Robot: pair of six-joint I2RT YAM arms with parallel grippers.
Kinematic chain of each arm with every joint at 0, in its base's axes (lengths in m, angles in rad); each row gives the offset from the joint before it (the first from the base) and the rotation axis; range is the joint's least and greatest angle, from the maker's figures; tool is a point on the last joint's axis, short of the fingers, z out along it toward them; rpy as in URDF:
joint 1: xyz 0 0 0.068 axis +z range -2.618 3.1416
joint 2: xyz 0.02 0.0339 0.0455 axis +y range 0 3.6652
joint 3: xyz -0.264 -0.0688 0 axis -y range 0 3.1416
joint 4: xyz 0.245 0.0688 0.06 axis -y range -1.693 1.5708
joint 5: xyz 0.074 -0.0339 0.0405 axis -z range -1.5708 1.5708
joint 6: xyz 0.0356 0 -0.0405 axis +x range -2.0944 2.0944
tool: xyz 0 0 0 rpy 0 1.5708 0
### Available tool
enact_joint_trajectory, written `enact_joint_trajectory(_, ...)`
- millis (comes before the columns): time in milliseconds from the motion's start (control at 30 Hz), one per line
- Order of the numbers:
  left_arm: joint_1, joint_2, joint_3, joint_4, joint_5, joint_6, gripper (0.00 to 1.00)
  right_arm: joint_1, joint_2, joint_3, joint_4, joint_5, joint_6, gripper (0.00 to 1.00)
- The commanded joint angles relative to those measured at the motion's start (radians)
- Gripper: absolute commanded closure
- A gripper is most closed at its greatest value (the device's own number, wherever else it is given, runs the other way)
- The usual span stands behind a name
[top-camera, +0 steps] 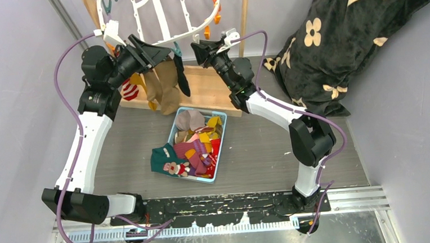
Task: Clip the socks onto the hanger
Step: Open the clamp at the hanger.
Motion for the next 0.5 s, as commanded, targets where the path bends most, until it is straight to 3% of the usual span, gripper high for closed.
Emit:
enact_joint_trajectory(0, 0.008, -0.045, 0.045, 0.018, 0.012, -0.009, 0.53, -0.004, -0.044, 0.006, 0.056, 0.035, 0.006, 0.59)
enact_joint_trajectory(467, 0.008, -0.046, 0.053, 0.018, 0.016, -0.020, 0.53, -0.006, 0.010, 0.070, 0.048, 0.032, -0.028, 0.55)
